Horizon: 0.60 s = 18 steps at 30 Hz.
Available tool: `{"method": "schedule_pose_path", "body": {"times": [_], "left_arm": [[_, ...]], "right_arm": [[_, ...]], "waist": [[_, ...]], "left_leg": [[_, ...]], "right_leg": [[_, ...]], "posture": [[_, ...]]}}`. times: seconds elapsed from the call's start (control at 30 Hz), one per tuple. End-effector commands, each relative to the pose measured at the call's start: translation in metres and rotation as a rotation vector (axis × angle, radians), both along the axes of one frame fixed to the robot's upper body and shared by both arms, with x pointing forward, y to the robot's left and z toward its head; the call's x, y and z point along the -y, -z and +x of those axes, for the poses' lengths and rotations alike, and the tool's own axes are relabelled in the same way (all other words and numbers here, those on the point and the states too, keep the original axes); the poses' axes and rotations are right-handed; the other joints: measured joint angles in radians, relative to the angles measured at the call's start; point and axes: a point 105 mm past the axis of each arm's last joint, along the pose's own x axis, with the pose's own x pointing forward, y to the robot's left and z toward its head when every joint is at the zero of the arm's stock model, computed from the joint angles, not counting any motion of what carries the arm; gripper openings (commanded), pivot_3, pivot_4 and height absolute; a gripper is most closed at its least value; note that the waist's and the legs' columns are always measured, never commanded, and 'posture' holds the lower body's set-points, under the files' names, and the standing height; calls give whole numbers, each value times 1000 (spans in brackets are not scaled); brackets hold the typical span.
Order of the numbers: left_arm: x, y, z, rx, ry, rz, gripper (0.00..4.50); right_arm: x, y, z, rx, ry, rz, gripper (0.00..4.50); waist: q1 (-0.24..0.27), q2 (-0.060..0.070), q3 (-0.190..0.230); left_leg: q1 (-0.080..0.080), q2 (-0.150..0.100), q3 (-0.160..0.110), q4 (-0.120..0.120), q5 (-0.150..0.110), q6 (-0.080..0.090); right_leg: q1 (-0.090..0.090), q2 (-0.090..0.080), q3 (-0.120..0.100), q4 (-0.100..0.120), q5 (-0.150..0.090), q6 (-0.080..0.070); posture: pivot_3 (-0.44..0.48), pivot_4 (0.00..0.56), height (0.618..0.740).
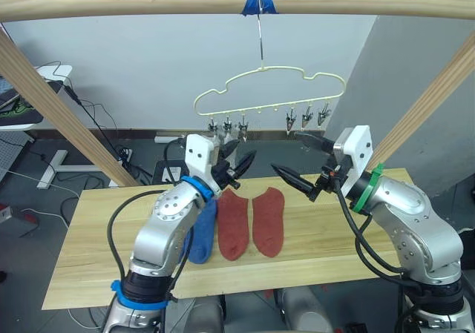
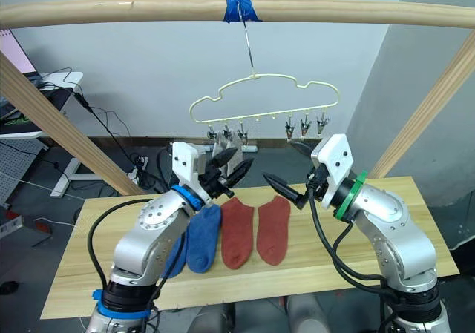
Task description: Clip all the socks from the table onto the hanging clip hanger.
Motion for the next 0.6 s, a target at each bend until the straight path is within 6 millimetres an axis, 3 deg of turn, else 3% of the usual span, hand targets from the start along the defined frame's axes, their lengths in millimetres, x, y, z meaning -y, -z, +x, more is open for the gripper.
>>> {"method": "schedule_pose_path", "body": {"times": [0.03, 0.6], "left_arm": [[-2, -9, 4, 74, -26, -9, 2346], [13, -5, 22, 92, -21, -24, 2346]], "right_arm": [[-1, -14, -5, 66, -2, 12, 4500], [-9, -17, -4, 78, 8, 29, 4500]], "waist": [[-3, 0, 0], [-7, 0, 0]], "left_leg": [[0, 0, 0, 0, 0, 0], [0, 0, 0, 1, 0, 0]], "right_leg": [[0, 0, 0, 0, 0, 0], [0, 0, 0, 0, -1, 2]], "posture": [[-208, 176, 740], [-223, 189, 740]]}}
